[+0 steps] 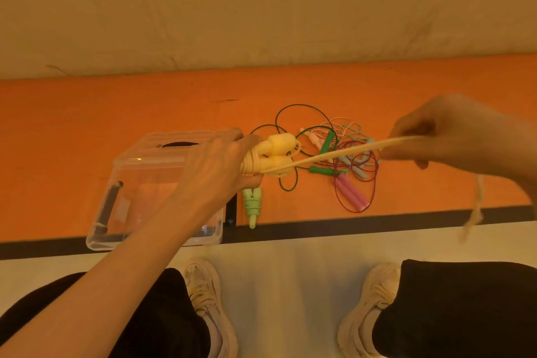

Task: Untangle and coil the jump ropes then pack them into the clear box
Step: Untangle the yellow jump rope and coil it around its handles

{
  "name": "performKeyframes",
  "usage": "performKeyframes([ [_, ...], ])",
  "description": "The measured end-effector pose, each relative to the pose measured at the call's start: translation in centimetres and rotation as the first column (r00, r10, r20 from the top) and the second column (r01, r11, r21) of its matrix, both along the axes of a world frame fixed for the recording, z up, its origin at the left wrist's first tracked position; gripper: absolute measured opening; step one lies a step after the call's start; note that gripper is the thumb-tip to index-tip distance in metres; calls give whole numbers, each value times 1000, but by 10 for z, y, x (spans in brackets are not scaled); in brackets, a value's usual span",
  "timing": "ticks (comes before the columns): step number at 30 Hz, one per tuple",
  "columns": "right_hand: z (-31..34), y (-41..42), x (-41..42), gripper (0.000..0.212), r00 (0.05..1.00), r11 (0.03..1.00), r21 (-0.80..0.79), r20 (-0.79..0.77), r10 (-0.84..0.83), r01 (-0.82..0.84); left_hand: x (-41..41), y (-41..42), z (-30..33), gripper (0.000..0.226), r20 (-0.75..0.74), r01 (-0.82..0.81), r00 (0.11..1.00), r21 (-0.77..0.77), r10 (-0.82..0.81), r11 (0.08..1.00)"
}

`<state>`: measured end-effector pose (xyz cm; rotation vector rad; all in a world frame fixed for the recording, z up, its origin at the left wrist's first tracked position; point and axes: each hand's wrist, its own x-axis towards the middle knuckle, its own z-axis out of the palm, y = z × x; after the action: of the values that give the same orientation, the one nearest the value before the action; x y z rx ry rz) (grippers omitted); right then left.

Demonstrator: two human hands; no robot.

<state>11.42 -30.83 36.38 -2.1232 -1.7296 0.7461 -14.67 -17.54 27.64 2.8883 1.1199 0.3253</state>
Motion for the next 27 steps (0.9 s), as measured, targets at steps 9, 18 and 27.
performKeyframes([
  [9,-5,30,-6,10,957,870,473,-291,3,141,15,-13,1,61,-21,145,989,-60,-146,988],
  [18,-28,73,-10,15,962,828,505,-234,-142,245,20,-17,-5,64,15,262,965,-71,-262,962],
  [27,-42,82,-10,11,958,847,475,-256,-127,239,18,-27,3,49,70,341,940,-132,-334,931],
])
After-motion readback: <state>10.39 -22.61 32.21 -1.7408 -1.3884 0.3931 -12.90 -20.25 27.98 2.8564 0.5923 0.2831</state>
